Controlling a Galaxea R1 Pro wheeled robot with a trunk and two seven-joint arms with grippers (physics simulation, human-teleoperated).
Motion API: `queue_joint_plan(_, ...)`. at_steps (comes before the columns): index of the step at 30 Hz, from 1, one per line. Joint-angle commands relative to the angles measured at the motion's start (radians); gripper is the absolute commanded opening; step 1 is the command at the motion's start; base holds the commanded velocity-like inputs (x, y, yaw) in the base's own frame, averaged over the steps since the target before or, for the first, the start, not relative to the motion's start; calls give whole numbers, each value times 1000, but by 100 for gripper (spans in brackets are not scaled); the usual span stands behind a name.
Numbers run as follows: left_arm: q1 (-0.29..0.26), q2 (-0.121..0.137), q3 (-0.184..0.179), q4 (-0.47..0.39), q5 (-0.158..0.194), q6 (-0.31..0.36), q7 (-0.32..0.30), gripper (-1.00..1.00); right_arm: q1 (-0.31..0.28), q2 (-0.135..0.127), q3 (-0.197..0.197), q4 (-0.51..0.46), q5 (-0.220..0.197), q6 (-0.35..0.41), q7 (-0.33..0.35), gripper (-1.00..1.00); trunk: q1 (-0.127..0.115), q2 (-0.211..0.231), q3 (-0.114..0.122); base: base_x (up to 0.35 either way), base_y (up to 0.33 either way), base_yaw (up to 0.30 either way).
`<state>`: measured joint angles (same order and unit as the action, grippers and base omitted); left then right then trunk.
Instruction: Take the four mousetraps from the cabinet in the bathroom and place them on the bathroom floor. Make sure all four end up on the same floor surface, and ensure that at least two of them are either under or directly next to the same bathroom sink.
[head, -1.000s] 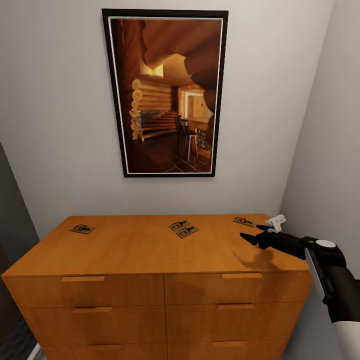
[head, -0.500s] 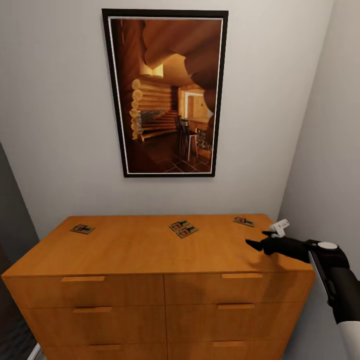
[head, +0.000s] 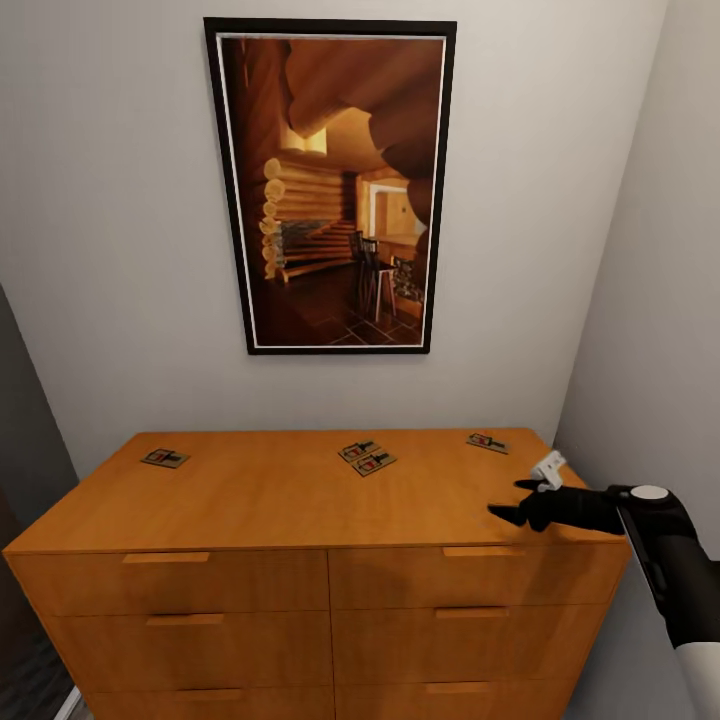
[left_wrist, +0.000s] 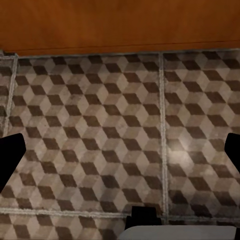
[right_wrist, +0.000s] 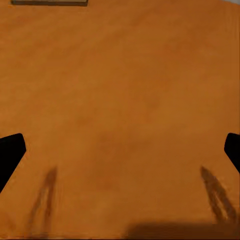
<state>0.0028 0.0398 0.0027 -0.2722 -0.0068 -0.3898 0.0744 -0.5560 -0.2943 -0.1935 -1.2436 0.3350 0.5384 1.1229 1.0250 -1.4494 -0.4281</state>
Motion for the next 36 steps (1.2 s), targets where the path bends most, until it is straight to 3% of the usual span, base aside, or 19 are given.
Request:
queue_joint_plan(1, 0, 0, 0, -1, -1, -1, 2, 100, -1, 0, -2, -1, 13, 7, 24, 100, 0, -1, -1, 0, 0, 0)
queue_joint_plan(7, 0, 1, 0, 1, -1, -1, 3, 100, -1, 0, -3, -1, 40, 0, 77, 100, 0, -1, -1, 0, 0, 0)
queue_joint_plan(15, 0, 2, -1, 6, 1, -1, 3, 100, -1, 1, -4, -1, 45, -5, 109, 100, 0, -1, -1, 0, 0, 0)
queue_joint_plan(22, 0, 2, 0, 12, 1, -1, 3, 100, -1, 1, -8, -1, 46, -5, 184, 100, 0, -1, -1, 0, 0, 0)
queue_joint_plan(36, 0, 2, -1, 13, 0, -1, 3, 100, -1, 1, -10, -1, 47, -6, 206, 100, 0, -1, -1, 0, 0, 0)
